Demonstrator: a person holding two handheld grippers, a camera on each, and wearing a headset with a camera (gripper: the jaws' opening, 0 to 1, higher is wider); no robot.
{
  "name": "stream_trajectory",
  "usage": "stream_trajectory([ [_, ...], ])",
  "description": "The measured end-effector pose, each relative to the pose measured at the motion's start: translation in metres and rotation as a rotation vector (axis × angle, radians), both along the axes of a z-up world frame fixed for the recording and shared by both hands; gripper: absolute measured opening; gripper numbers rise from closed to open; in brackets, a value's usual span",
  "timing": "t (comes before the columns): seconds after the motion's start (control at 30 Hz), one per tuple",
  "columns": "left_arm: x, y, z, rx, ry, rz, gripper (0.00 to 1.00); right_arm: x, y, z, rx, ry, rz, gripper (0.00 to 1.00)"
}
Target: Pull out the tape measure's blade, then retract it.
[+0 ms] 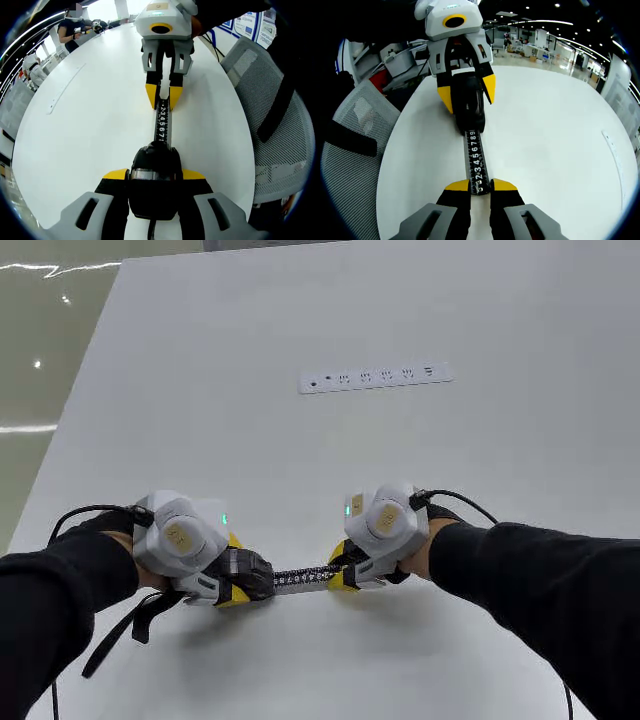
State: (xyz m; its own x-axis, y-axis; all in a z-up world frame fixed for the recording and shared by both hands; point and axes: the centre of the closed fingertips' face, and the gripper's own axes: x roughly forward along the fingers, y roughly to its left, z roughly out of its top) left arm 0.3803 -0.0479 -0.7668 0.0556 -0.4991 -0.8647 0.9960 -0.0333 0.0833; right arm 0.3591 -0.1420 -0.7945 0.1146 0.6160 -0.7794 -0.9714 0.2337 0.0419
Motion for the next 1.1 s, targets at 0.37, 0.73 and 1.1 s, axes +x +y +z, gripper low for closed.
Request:
stream_trajectory([
  [0.37,0.001,0.0,0.0,0.0,0.001,0.001,0.32,0.0,-0.006,0.0,-0.003,0.0,-0.004,0.09],
  [0.73,0.001,0.0,0.0,0.002,0.001,0.0,0.32,-0.002,-0.011,0.001,-0.008,0.001,-0.01,0.09],
  [1.1,0.0,0.0,0.0,0.002,-0.001,0.002,0.32,-0.002,-0.016,0.0,-0.016,0.0,-0.009,0.09],
])
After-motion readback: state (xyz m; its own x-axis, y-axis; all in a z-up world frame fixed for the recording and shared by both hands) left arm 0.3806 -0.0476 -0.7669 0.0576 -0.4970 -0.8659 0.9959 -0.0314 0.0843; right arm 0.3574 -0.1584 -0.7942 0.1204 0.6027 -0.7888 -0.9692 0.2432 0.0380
